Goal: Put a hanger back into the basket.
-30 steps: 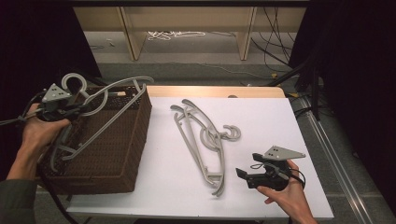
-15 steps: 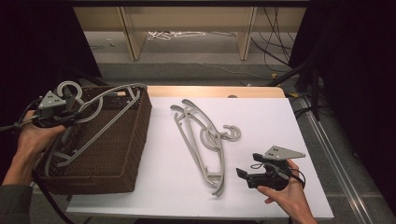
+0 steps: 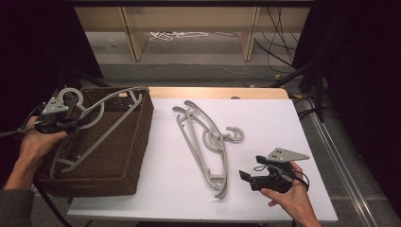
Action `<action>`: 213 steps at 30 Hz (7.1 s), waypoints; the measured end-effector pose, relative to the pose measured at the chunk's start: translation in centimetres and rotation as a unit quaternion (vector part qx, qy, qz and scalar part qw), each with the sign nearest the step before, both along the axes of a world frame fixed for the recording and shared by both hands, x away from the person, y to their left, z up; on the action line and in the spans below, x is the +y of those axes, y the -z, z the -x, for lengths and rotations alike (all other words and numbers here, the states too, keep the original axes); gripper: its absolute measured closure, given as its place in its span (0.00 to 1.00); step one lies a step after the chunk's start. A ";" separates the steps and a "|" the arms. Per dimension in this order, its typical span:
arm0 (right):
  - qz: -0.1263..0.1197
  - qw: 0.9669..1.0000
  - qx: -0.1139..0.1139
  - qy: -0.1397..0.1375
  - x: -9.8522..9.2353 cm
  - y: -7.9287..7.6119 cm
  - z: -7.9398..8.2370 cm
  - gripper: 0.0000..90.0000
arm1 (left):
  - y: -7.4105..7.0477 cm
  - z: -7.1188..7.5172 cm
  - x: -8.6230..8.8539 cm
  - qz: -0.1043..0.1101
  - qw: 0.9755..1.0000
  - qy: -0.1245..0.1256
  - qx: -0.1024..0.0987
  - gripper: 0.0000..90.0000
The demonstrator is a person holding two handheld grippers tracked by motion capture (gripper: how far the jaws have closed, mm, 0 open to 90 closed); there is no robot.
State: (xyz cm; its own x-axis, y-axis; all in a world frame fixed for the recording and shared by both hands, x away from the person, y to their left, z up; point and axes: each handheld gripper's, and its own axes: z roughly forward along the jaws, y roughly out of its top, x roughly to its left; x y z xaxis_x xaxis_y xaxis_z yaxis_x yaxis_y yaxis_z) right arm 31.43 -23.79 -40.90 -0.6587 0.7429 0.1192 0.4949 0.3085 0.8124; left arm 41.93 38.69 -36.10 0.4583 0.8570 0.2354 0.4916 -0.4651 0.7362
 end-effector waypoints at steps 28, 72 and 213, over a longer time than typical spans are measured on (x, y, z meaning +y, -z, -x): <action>-0.005 1.000 0.004 -0.002 0.0 0.2 -0.2 0.20 | 3.2 -1.4 -0.3 -0.023 0.998 -0.034 0.049 0.91; -0.013 1.000 -0.020 0.006 0.1 0.3 -0.1 0.20 | -0.8 4.3 -7.1 0.156 0.985 -0.048 -0.059 0.27; -0.134 0.982 0.099 0.093 7.5 4.3 -11.7 0.90 | 7.1 12.4 -20.8 0.194 0.962 0.172 -0.089 0.20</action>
State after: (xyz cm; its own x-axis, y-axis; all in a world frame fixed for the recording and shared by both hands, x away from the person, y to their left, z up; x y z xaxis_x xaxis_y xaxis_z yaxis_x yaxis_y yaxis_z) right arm 43.17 -16.28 -45.16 -0.4583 0.7733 0.4381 0.6785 -0.0139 0.7345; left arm 29.50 17.85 -43.21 0.7127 0.7009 0.0302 0.2079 -0.2521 0.9451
